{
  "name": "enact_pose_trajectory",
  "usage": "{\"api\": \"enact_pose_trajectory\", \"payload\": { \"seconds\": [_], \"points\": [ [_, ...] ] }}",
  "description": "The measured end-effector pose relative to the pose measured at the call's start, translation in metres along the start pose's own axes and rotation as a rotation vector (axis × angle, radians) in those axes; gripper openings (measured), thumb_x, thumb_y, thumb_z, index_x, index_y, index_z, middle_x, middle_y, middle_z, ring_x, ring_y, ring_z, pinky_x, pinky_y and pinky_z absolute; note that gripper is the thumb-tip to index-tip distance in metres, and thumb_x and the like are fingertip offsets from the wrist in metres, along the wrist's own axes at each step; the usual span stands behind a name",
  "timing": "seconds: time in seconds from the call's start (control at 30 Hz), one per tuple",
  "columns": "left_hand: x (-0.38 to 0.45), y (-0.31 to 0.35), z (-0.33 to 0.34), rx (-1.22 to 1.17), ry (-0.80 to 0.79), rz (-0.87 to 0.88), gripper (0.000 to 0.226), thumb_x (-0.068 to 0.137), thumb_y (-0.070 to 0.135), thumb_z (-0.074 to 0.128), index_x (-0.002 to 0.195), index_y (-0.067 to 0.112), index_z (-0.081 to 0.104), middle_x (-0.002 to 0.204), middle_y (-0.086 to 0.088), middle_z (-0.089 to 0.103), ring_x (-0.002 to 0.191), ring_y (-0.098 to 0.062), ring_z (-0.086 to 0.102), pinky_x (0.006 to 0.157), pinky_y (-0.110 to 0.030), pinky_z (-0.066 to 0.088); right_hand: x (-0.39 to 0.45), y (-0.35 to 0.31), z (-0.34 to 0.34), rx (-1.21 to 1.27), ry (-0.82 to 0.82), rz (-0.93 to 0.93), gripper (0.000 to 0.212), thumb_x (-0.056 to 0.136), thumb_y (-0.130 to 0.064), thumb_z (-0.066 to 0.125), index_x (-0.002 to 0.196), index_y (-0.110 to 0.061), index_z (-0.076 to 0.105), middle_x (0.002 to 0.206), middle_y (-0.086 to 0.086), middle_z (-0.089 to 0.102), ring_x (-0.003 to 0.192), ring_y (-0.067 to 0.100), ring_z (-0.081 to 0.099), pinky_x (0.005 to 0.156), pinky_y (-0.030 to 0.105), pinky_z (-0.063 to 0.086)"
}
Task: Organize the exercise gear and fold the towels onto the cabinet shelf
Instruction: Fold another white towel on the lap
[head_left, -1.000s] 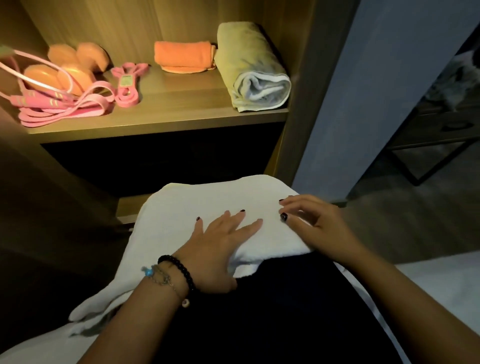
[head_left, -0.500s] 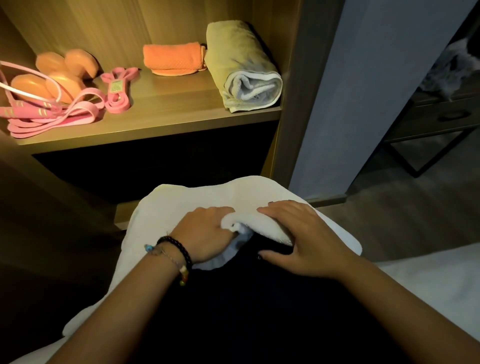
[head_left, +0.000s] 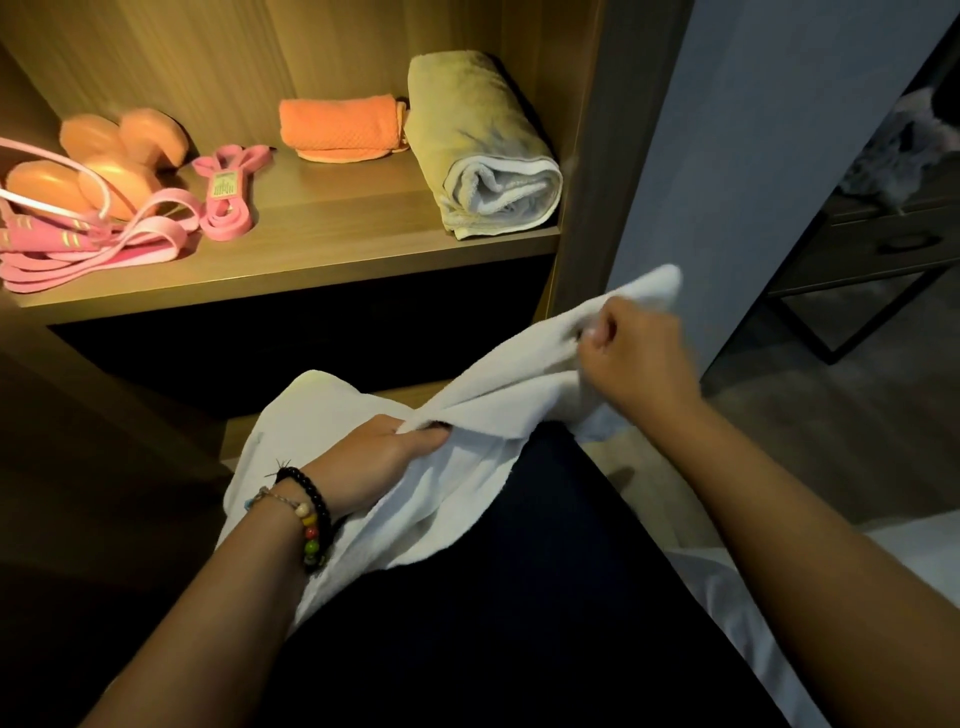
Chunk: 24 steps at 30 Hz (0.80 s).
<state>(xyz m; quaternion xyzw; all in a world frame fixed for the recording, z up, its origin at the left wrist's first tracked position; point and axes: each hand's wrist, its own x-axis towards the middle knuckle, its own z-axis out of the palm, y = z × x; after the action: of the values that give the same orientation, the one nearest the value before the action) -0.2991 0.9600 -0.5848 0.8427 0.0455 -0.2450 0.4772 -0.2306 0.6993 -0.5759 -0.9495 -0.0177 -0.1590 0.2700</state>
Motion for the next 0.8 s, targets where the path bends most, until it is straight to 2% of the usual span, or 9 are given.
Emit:
{"api": "enact_pose_trajectory", "payload": {
  "seconds": [0.1,0.17,0.23,0.3,0.4,0.5,0.6,0.67,0.8],
  "points": [
    [-0.002,0.0,0.001,0.022,0.028,0.027,0.093,0.065,0.079,0.047,0.096,-0.007,0.065,0.083,-0.036,0.059,0.067,-0.028,0.052,0.07,-0.039,0.037,-0.023,0.006,0.016,0.175,-0.258,-0.037,0.014,0.082,-0.021,0.06,0.07,-0.014,0.057,0.07,0.001,0.061,0.068,0.017,0.057,0.069,0.04,0.053],
    [-0.004,0.002,0.002,0.028,0.047,0.023,0.096,0.062,0.081,0.045,0.092,-0.008,0.067,0.084,-0.039,0.058,0.065,-0.029,0.053,0.069,-0.038,0.038,-0.037,0.015,0.022,0.259,-0.351,-0.09,0.008,0.077,-0.02,0.067,0.085,-0.019,0.064,0.09,-0.006,0.064,0.085,0.009,0.058,0.079,0.028,0.05],
    [-0.004,0.003,0.002,0.027,0.054,0.021,0.1,0.06,0.082,0.044,0.09,-0.011,0.066,0.079,-0.037,0.058,0.062,-0.03,0.052,0.068,-0.038,0.039,-0.046,0.018,0.024,0.306,-0.413,-0.146,0.032,0.077,-0.023,0.07,0.107,-0.022,0.059,0.112,-0.007,0.056,0.101,0.005,0.052,0.086,0.02,0.042],
    [-0.004,0.004,0.002,0.023,0.058,0.017,0.102,0.061,0.083,0.044,0.089,-0.013,0.063,0.074,-0.03,0.059,0.061,-0.028,0.049,0.067,-0.038,0.037,-0.054,0.013,0.031,0.286,-0.442,-0.154,0.05,0.078,-0.035,0.071,0.121,-0.024,0.048,0.125,-0.008,0.043,0.108,0.005,0.045,0.092,0.022,0.04],
    [-0.004,0.003,0.003,0.018,0.051,0.008,0.091,0.074,0.08,0.051,0.08,-0.01,0.063,0.065,-0.029,0.052,0.057,-0.025,0.045,0.065,-0.036,0.033,-0.056,0.0,0.043,0.211,-0.364,-0.151,0.062,0.076,-0.045,0.069,0.127,-0.02,0.042,0.128,-0.006,0.038,0.109,0.01,0.046,0.09,0.03,0.046],
    [-0.006,0.006,0.006,0.028,0.044,0.011,0.06,0.09,0.055,0.053,0.069,0.0,0.065,0.059,-0.016,0.053,0.049,-0.024,0.041,0.058,-0.034,0.033,-0.047,-0.008,0.05,0.092,-0.317,-0.184,0.069,0.076,-0.047,0.068,0.131,-0.015,0.041,0.132,0.0,0.042,0.114,0.017,0.048,0.092,0.038,0.047],
    [-0.008,0.007,0.008,-0.02,0.021,0.045,0.032,0.095,0.04,0.052,0.091,0.015,0.073,0.081,-0.001,0.075,0.068,-0.021,0.066,0.07,-0.029,0.049,-0.04,-0.013,0.053,-0.03,-0.326,-0.237,0.063,0.082,-0.045,0.063,0.134,-0.014,0.043,0.134,0.003,0.046,0.116,0.022,0.049,0.095,0.038,0.043],
    [-0.008,0.005,0.009,-0.014,0.037,0.077,0.02,0.096,0.035,0.053,0.106,0.027,0.069,0.1,0.006,0.074,0.09,-0.013,0.068,0.084,-0.025,0.05,-0.033,-0.012,0.053,-0.07,-0.317,-0.232,0.048,0.088,-0.033,0.056,0.131,-0.015,0.05,0.132,0.003,0.051,0.114,0.023,0.052,0.091,0.037,0.044],
    [-0.007,0.002,0.011,0.017,0.051,0.107,0.022,0.096,0.033,0.054,0.117,0.039,0.059,0.115,0.015,0.068,0.102,-0.01,0.064,0.098,-0.03,0.046,-0.012,0.001,0.048,0.054,-0.169,0.059,0.032,0.081,-0.021,0.06,0.112,-0.012,0.062,0.115,0.006,0.056,0.102,0.025,0.055,0.081,0.038,0.049]
  ]
}}
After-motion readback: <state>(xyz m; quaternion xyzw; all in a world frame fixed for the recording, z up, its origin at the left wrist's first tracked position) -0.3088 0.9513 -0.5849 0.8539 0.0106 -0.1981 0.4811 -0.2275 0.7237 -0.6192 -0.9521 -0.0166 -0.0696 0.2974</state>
